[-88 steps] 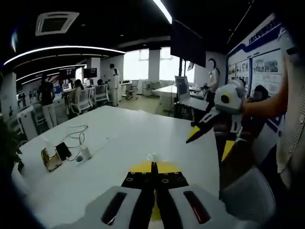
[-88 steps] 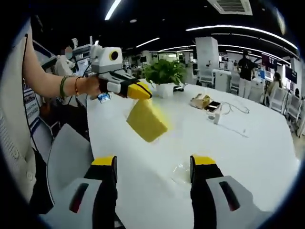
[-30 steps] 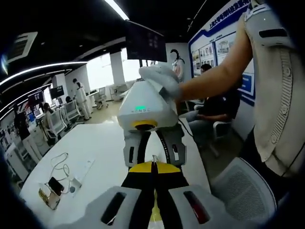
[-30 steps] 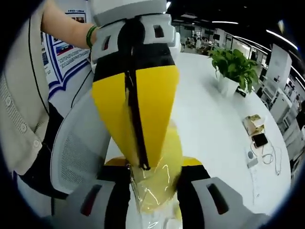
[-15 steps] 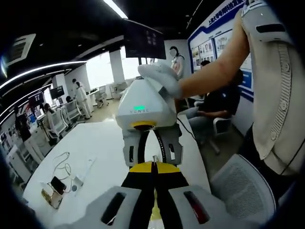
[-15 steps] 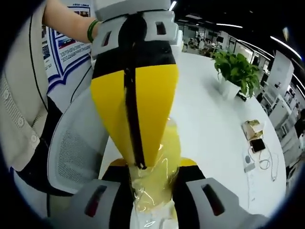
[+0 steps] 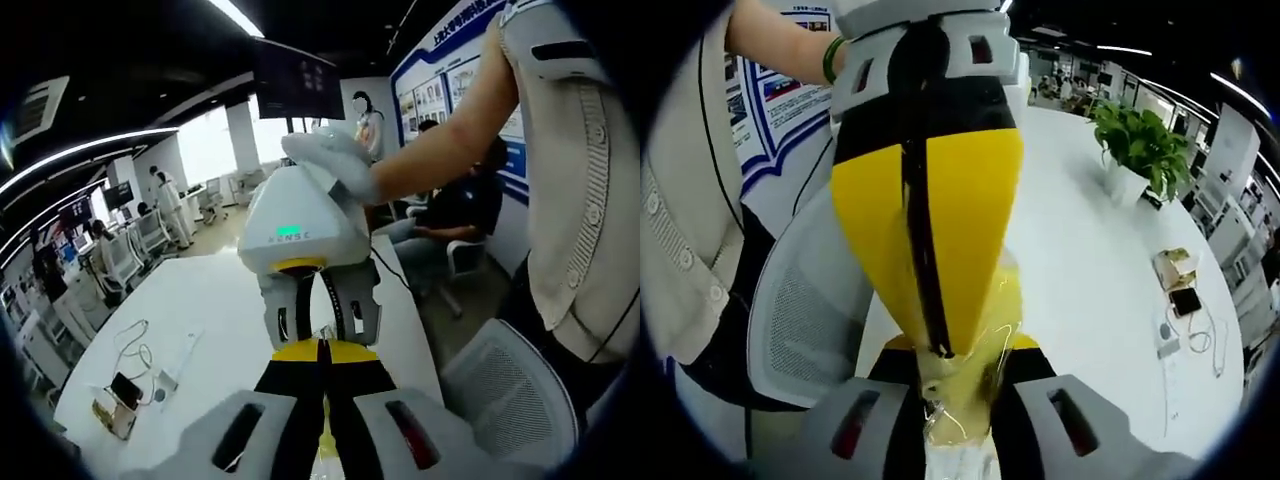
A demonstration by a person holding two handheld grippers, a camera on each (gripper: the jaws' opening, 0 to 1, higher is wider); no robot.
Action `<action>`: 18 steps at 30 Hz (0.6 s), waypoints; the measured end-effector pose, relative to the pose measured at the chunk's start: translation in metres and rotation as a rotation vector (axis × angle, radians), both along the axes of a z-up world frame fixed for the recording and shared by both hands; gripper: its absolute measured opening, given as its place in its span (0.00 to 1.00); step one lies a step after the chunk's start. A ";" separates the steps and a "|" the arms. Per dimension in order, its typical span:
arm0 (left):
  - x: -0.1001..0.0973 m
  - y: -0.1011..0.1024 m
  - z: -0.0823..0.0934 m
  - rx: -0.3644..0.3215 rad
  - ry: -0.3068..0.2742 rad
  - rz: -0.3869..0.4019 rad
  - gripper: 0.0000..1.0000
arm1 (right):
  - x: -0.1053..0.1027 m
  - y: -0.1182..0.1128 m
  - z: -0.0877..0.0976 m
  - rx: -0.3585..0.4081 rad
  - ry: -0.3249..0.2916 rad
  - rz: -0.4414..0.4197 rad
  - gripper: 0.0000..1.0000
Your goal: Compare the silicone blocks by pressing each to a similar depth, holding the contact briefly, and releasing to observe deformation and rebound differences across the visible hardness samples.
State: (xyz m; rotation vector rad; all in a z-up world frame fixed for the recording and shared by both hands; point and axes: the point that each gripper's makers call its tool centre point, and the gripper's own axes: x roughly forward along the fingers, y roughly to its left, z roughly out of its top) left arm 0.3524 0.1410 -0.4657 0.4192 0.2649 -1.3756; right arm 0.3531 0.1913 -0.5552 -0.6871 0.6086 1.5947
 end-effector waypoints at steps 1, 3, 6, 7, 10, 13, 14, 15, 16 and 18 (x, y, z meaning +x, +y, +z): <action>-0.001 -0.001 0.000 0.001 0.002 -0.005 0.00 | -0.003 -0.002 -0.001 -0.012 0.020 0.000 0.10; -0.001 -0.002 -0.001 0.004 0.002 -0.009 0.00 | -0.002 -0.003 -0.001 -0.011 -0.008 0.010 0.08; 0.000 -0.003 -0.001 0.004 0.000 -0.012 0.00 | -0.001 -0.003 0.000 -0.013 -0.004 0.002 0.05; 0.000 -0.003 -0.001 0.004 -0.001 -0.012 0.00 | -0.001 -0.003 0.001 -0.007 -0.023 0.010 0.05; 0.000 -0.004 0.000 0.004 -0.003 -0.014 0.00 | -0.001 -0.004 0.000 -0.012 -0.024 0.006 0.03; 0.000 -0.004 -0.001 0.008 -0.006 -0.013 0.00 | 0.003 -0.003 0.001 -0.009 -0.058 0.001 0.02; 0.000 -0.004 -0.002 0.009 -0.003 -0.016 0.00 | -0.010 -0.008 -0.002 -0.047 0.060 -0.016 0.02; 0.000 -0.004 -0.002 0.010 -0.001 -0.013 0.00 | -0.001 -0.003 0.000 -0.016 -0.024 0.001 0.02; 0.000 -0.003 -0.002 0.012 -0.005 -0.017 0.00 | -0.005 -0.005 -0.001 -0.027 0.005 0.004 0.02; 0.000 -0.003 -0.003 0.015 -0.005 -0.017 0.00 | 0.000 -0.003 -0.001 -0.009 -0.066 0.029 0.02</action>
